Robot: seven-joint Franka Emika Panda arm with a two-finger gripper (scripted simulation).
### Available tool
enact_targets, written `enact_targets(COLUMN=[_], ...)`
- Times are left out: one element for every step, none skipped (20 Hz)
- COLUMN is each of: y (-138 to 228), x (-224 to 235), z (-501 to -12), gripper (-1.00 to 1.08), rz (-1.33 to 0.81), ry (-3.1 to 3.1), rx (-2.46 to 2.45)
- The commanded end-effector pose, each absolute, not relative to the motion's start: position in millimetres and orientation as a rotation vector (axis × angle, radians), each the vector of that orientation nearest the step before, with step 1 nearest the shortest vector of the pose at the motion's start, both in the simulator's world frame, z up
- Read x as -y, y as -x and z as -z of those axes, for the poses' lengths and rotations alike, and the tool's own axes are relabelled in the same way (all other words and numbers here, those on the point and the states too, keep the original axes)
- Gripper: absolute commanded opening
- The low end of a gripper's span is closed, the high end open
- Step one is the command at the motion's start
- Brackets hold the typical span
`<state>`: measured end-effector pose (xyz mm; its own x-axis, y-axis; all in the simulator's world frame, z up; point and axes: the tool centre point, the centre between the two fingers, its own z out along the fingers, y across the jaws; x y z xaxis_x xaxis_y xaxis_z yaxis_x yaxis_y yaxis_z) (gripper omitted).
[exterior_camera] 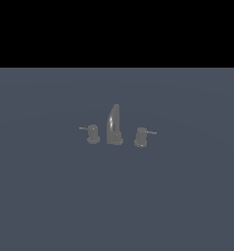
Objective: Turn on the faucet by rotating a designated handle.
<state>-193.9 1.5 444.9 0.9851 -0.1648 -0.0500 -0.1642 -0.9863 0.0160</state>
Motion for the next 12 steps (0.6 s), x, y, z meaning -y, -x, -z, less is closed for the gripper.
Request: enact_targets(y=[176,168,160,152,144,136,128,120,113,105,98,91], x=[1,2,3,5,6,8,9,11,13,15,17,19], z=[-436,-431,-427,-422,-417,-411,-406,-400,-394,-388,-382,-375], gripper=[-1.00,-1.00,-1.00,-1.00,-1.00,-1.00,-1.00,-1.00,-1.00,-1.00,-1.00,-1.00], rz=[0.080,0.079,0.079,0.080,0.080,0.080,0.081,0.081,0.082,0.083,0.083,0.084], ry=[-3.120,-3.120,-3.118,-3.115,-3.112,-3.107,-3.101,-3.094,-3.086,-3.077,-3.067,-3.056], rx=[0.361,0.407,0.456,0.504,0.553,0.602,0.652,0.701,0.751,0.801,0.851,0.901])
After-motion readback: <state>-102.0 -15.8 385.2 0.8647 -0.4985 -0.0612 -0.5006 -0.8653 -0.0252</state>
